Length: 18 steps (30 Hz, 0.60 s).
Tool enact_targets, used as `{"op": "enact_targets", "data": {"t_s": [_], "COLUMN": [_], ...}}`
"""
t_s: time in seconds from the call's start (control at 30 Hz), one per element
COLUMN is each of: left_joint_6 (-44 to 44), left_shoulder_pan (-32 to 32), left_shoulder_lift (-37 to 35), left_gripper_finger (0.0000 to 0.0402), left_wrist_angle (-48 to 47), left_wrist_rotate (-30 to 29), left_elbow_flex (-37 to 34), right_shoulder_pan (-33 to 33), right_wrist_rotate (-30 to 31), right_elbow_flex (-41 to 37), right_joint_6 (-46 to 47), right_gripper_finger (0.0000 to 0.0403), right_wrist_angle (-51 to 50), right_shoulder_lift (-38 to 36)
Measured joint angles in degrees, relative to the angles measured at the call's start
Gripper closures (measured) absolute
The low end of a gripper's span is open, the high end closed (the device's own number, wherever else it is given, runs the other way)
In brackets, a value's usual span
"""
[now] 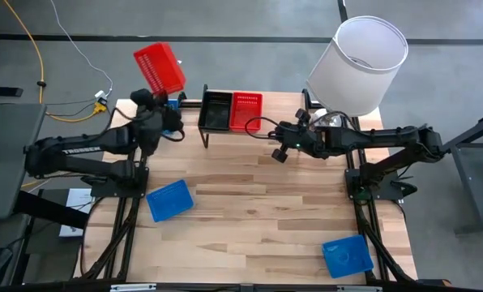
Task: Stack baskets on shelf by color
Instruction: Stack the red bin on top of the red bins on the shelf
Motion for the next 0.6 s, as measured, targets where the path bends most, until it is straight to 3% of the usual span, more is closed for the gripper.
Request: {"op": "enact_targets", "data": {"t_s": [0.17, 0.3, 0.47, 0.6], "left_joint_6": [9.2, 13.9, 12.4, 11.4], "left_shoulder_pan": [-8.1, -14.5, -21.5, -24.5], "left_shoulder_lift": [2.1, 7.2, 16.6, 24.5], "left_gripper_finger": [0.0401, 0.0401, 0.0401, 0.0401], "left_wrist_angle": [8.8, 12.2, 12.5, 12.5], "left_wrist_rotate": [-1.7, -5.8, -6.4, -7.2], "left_elbow_flex": [3.3, 5.1, 10.1, 18.7], "right_shoulder_pan": [1.7, 1.9, 1.9, 1.8], "right_wrist_rotate": [3.8, 1.7, 0.4, 0.3], "right_elbow_flex": [0.0, 0.1, 0.1, 0.1], "right_joint_6": [1.1, 3.3, 4.1, 4.5], "right_gripper_finger": [0.0403, 0.0403, 0.0403, 0.0403], "right_wrist_angle": [-0.5, -0.5, -0.5, -0.5], "right_shoulder_lift": [-4.5, -7.6, -9.0, -8.8]}}
